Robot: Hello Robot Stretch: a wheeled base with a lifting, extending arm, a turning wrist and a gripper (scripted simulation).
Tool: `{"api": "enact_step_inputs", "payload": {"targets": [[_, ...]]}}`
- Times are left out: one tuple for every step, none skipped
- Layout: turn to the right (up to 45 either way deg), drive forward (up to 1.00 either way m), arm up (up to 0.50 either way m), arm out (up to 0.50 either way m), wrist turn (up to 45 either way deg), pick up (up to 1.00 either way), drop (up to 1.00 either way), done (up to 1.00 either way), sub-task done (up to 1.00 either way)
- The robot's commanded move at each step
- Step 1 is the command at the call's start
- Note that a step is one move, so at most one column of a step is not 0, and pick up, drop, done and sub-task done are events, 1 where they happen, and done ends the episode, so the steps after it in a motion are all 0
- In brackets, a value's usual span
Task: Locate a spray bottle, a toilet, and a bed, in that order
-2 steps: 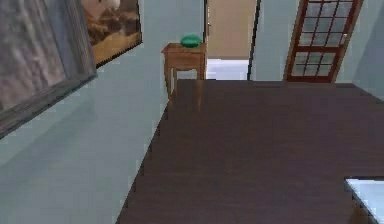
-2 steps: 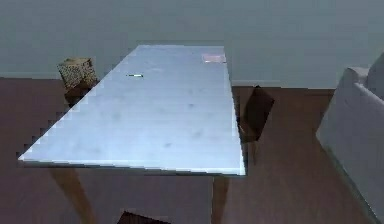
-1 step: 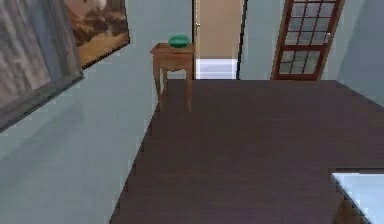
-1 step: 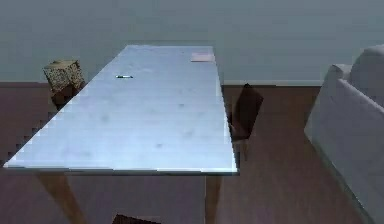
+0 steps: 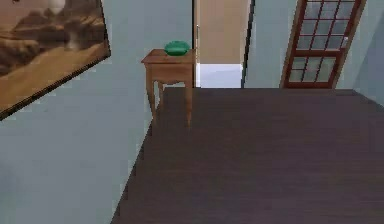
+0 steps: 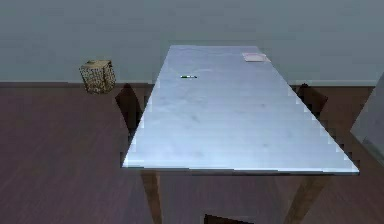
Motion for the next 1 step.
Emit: {"api": "enact_step_inputs", "payload": {"targets": [[9.0, 0.0, 0.0, 0.0, 0.0, 0.0, 0.0, 0.0, 0.0]]}}
